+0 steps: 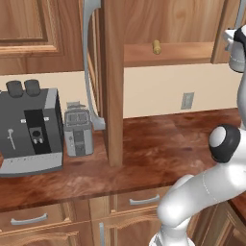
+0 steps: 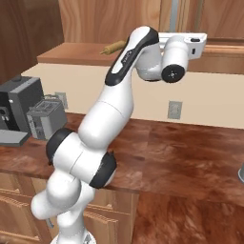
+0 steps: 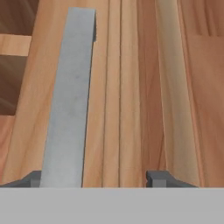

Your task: Open the cabinet, retrieve the rolling pin, and place it next to the meat on the cutting board to prepare for tenderizing.

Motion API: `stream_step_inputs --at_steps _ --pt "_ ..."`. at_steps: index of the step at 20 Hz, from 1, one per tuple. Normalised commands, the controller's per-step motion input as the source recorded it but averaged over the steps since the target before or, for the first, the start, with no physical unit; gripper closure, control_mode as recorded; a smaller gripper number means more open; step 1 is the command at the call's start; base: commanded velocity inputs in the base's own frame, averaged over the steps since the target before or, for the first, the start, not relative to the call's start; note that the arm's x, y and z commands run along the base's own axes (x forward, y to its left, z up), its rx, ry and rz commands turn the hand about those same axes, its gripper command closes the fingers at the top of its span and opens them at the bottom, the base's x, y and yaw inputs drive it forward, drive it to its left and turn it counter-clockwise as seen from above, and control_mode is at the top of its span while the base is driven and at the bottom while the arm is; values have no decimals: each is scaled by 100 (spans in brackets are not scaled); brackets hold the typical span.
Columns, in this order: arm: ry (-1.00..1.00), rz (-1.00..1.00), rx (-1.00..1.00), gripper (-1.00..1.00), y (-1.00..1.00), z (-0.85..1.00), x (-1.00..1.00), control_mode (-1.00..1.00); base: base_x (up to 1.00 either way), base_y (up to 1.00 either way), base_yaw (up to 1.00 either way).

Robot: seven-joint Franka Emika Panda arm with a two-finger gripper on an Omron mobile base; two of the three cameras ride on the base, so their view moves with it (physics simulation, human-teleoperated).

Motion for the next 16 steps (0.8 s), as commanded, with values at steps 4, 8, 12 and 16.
stream_step_inputs --at_steps 4,8,12,16 --pt "2 0 0 100 32 -15 24 -100 0 0 0" --pt "0 1 -3 100 35 -15 -2 -100 0 0 0" --pt "0 1 -7 100 38 -10 -19 -100 0 0 0" --pt "0 3 -6 100 36 -12 -9 -100 0 0 0"
